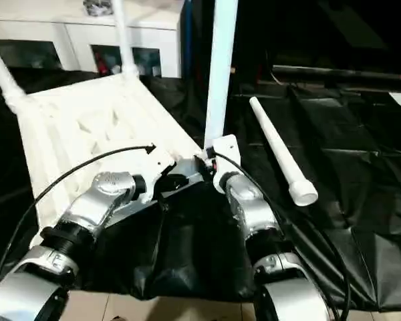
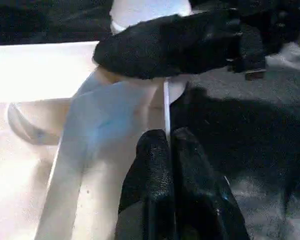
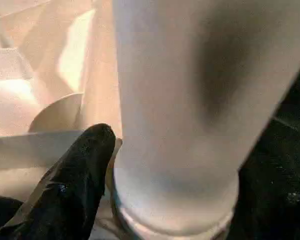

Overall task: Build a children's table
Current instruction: Rotate leg to tighten

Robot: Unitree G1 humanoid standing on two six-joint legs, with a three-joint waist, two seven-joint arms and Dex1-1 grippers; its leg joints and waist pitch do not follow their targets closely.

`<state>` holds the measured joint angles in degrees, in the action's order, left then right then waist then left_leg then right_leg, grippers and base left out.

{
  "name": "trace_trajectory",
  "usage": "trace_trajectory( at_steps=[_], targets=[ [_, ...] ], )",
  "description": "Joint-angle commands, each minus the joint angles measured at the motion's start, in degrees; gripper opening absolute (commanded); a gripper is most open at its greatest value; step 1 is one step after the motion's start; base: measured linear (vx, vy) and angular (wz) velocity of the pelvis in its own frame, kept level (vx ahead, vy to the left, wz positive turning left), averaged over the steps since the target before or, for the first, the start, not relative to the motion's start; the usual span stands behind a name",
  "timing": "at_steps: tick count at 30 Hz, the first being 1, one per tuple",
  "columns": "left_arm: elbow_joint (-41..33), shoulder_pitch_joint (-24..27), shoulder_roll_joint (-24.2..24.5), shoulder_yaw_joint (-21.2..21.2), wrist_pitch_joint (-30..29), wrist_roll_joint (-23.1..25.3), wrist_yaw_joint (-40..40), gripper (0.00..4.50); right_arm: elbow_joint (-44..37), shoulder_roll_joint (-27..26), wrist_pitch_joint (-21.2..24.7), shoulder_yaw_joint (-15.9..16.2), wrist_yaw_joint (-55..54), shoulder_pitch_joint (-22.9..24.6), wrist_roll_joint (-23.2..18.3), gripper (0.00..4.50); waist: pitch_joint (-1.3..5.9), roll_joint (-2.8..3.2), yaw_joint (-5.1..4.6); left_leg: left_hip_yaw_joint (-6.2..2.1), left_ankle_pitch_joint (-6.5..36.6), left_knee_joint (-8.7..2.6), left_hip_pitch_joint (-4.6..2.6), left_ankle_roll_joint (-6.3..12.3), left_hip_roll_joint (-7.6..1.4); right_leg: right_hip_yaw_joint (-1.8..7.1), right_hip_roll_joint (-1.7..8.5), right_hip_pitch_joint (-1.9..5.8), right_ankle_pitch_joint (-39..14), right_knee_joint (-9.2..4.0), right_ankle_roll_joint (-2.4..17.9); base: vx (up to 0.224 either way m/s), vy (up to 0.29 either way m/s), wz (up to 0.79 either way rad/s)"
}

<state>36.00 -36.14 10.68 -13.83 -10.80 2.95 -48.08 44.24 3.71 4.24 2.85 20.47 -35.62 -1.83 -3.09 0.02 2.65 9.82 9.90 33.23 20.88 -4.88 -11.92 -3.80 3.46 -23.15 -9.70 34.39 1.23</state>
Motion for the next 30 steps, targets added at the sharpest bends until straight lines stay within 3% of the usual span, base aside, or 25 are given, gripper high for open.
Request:
trace_trajectory(
  at_steps=[1,3,8,13,16,19,20,23,24,30],
  targets=[
    [-3.28,0.47,-0.57,-1.53,2.93,-2.74,-4.49,0.0,-1.54,-0.26,0.34,3.24,5.77,0.9,-0.06,3.47,4.24,0.08,0.36,0.01,8.97,-3.17,-0.24,3.19,-0.98,2.57,4.03,3.37,-8.12,-3.59,12.26,0.0,0.0,0.0],
    [-4.08,1.1,0.47,-1.53,2.92,-3.46,-6.6,0.0,-3.5,1.29,0.23,4.48,10.08,1.97,-0.35,3.47,4.23,0.06,0.44,0.09,8.25,-3.14,-0.23,3.84,-1.01,2.56,3.92,3.44,-5.16,-3.21,13.39,0.0,0.0,0.0],
    [-4.84,1.89,3.21,-1.18,4.5,-4.36,-11.61,0.0,-10.2,6.78,-0.8,8.13,23.15,5.83,-1.61,3.47,3.94,0.05,0.74,0.12,11.41,-3.26,-0.42,3.42,-1.08,2.63,4.04,3.49,-10.0,-3.87,12.49,0.0,0.0,0.0],
    [-5.19,2.32,5.42,-1.35,5.82,-5.27,-16.46,0.0,-15.2,10.16,0.64,9.7,31.72,8.01,-3.62,3.47,3.8,0.26,1.15,0.11,12.57,-3.38,-0.67,3.01,-1.31,2.63,4.0,3.1,-12.07,-4.03,12.32,0.0,0.0,0.0],
    [-6.29,2.7,8.08,-1.6,5.47,-6.49,-21.52,0.0,-19.71,13.0,1.83,11.64,38.78,9.74,-5.2,3.47,3.87,0.19,1.51,0.0,12.22,-3.47,-0.51,2.9,-1.41,2.56,3.99,3.29,-12.12,-3.85,12.1,0.0,0.0,0.0],
    [-6.53,2.82,8.63,-1.56,5.61,-6.79,-22.85,0.0,-20.54,13.46,2.29,12.06,39.75,10.03,-5.37,3.47,3.9,0.25,1.64,0.12,12.13,-3.37,-0.62,2.97,-1.39,2.59,4.02,3.05,-11.97,-3.85,12.18,0.0,0.0,0.0],
    [-6.77,2.95,9.01,-1.61,5.36,-6.98,-23.71,0.0,-20.9,13.68,2.61,12.35,40.36,10.17,-5.46,3.22,3.92,0.27,1.87,0.11,12.03,-3.37,-0.68,2.81,-1.44,2.63,4.09,3.01,-12.19,-3.89,12.24,0.0,0.0,0.0],
    [-6.84,3.19,10.03,-1.76,5.0,-7.12,-25.72,0.0,-21.88,14.11,3.43,12.75,41.9,10.55,-5.5,3.22,3.93,0.25,2.33,0.07,11.64,-3.47,-0.66,2.44,-1.46,2.61,3.99,3.04,-11.63,-3.74,12.13,0.0,0.0,0.0],
    [-6.68,3.18,10.53,-1.71,5.18,-7.07,-26.35,0.0,-22.37,14.12,3.82,12.82,42.36,10.74,-5.31,2.98,3.95,0.05,2.41,0.06,11.57,-3.45,-0.67,2.41,-1.48,2.62,4.09,3.04,-11.56,-3.63,12.1,0.0,0.0,0.0],
    [-6.57,3.2,10.0,-0.85,4.94,-6.91,-24.19,0.0,-22.59,13.11,4.31,12.97,41.06,11.12,-4.94,2.73,3.86,0.1,2.41,0.05,12.08,-3.48,-0.63,1.97,-1.4,2.64,4.18,2.97,-12.89,-3.84,11.66,0.0,0.0,0.0]
  ],
)
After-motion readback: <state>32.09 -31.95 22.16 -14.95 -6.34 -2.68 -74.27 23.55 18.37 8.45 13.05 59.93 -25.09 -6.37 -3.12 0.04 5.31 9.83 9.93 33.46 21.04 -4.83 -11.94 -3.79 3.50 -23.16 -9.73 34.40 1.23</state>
